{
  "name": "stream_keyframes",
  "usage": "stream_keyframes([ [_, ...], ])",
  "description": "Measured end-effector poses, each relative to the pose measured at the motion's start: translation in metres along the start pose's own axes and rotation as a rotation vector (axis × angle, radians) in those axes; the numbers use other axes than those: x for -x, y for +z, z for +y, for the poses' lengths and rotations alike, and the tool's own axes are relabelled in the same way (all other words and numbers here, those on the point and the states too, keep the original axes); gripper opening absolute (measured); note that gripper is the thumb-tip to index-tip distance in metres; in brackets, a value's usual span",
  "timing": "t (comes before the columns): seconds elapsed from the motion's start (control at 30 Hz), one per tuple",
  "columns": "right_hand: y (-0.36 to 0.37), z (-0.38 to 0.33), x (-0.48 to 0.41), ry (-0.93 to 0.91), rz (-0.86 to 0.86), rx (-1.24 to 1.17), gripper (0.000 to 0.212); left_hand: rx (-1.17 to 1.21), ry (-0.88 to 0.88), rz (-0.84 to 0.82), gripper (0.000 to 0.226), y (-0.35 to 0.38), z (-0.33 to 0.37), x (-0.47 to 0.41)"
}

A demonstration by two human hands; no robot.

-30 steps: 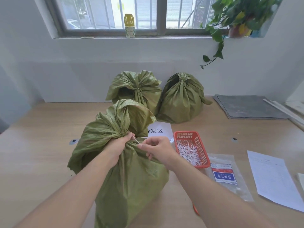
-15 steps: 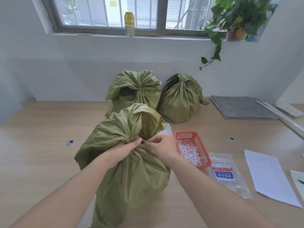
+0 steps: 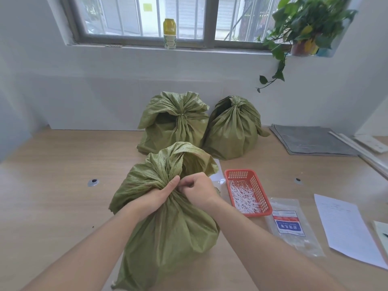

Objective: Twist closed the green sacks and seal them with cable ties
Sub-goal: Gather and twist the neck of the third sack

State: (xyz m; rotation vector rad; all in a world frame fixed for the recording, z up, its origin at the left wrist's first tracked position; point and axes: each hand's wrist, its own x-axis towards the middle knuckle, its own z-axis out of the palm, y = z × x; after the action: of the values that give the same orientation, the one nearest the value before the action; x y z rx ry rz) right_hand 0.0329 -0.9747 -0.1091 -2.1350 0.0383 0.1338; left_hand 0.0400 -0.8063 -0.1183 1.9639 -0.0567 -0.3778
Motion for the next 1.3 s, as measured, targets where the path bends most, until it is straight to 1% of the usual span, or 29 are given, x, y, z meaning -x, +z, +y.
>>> stream_keyframes([
  [0.03, 0.002, -0.001, 0.000, -0.009, -0.017, 0.010, 0.021, -0.130, -0.014, 0.009, 0.088, -0.001, 0.001, 0.000],
  [0.1, 0.004, -0.004, 0.000, -0.014, -0.057, 0.023, 0.025, -0.424, -0.071, 0.013, 0.094, -0.007, 0.006, 0.001],
  [0.13, 0.005, -0.006, 0.000, -0.013, -0.076, 0.028, 0.026, -0.521, -0.084, 0.011, 0.096, -0.010, 0.007, 0.000],
  [0.17, 0.005, -0.007, 0.000, -0.015, -0.089, 0.036, 0.027, -0.568, -0.082, 0.006, 0.099, -0.013, 0.008, 0.000],
  [0.2, 0.006, -0.009, -0.001, -0.022, -0.095, 0.046, 0.027, -0.582, -0.067, -0.013, 0.108, -0.017, 0.007, 0.000],
  [0.27, 0.006, -0.011, -0.002, -0.031, -0.094, 0.069, 0.027, -0.610, -0.042, -0.058, 0.137, -0.025, 0.002, 0.001],
  [0.3, 0.006, -0.013, -0.002, -0.034, -0.094, 0.082, 0.026, -0.638, -0.051, -0.069, 0.146, -0.029, 0.000, 0.002],
  [0.33, 0.006, -0.015, -0.002, -0.039, -0.093, 0.099, 0.024, -0.669, -0.068, -0.067, 0.148, -0.033, -0.001, 0.003],
  [0.43, 0.009, -0.019, -0.001, -0.062, -0.098, 0.127, 0.023, -0.716, -0.094, -0.049, 0.138, -0.041, 0.000, 0.007],
  [0.53, 0.011, -0.022, 0.001, -0.074, -0.133, 0.100, 0.022, -0.745, -0.096, -0.052, 0.144, -0.048, -0.001, 0.007],
  [0.57, 0.012, -0.022, 0.003, -0.081, -0.154, 0.095, 0.023, -0.761, -0.079, -0.052, 0.139, -0.049, -0.001, 0.007],
  [0.63, 0.012, -0.021, 0.006, -0.105, -0.177, 0.079, 0.023, -0.811, -0.059, -0.057, 0.123, -0.049, 0.000, 0.011],
  [0.7, 0.011, -0.018, 0.009, -0.162, -0.148, 0.021, 0.019, -0.856, -0.084, -0.087, 0.118, -0.050, 0.005, 0.015],
  [0.77, 0.011, -0.012, 0.012, -0.228, -0.050, -0.064, 0.012, -0.870, -0.104, -0.123, 0.118, -0.053, 0.011, 0.017],
  [0.83, 0.012, -0.006, 0.014, -0.337, 0.086, -0.076, 0.016, -0.806, -0.124, -0.124, 0.112, -0.055, 0.015, 0.017],
  [0.87, 0.012, -0.003, 0.017, -0.413, 0.121, -0.051, 0.020, -0.772, -0.146, -0.120, 0.113, -0.057, 0.014, 0.017],
  [0.93, 0.014, 0.002, 0.022, -0.641, 0.119, 0.117, 0.019, -0.770, -0.160, -0.139, 0.113, -0.056, 0.016, 0.017],
  [0.97, 0.015, 0.003, 0.024, -0.749, 0.110, 0.255, 0.031, -0.797, -0.130, -0.161, 0.110, -0.056, 0.016, 0.017],
  [1.0, 0.016, 0.005, 0.023, -0.822, 0.094, 0.379, 0.048, -0.823, -0.085, -0.185, 0.105, -0.055, 0.018, 0.019],
  [1.03, 0.016, 0.005, 0.022, -0.849, 0.078, 0.469, 0.058, -0.831, -0.048, -0.203, 0.097, -0.054, 0.019, 0.020],
  [1.1, 0.014, 0.004, 0.021, -0.866, 0.068, 0.540, 0.061, -0.760, -0.028, -0.188, 0.085, -0.052, 0.019, 0.023],
  [1.2, 0.012, 0.002, 0.019, -0.836, 0.054, 0.602, 0.062, -0.621, -0.024, -0.075, 0.083, -0.049, 0.012, 0.030],
  [1.23, 0.012, 0.000, 0.020, -0.823, 0.050, 0.621, 0.063, -0.567, -0.022, -0.047, 0.075, -0.047, 0.009, 0.032],
  [1.27, 0.014, -0.001, 0.021, -0.815, 0.048, 0.636, 0.063, -0.510, -0.041, -0.025, 0.063, -0.045, 0.006, 0.035],
  [1.3, 0.016, -0.003, 0.022, -0.797, 0.039, 0.654, 0.062, -0.431, -0.068, -0.007, 0.044, -0.044, 0.003, 0.038],
])
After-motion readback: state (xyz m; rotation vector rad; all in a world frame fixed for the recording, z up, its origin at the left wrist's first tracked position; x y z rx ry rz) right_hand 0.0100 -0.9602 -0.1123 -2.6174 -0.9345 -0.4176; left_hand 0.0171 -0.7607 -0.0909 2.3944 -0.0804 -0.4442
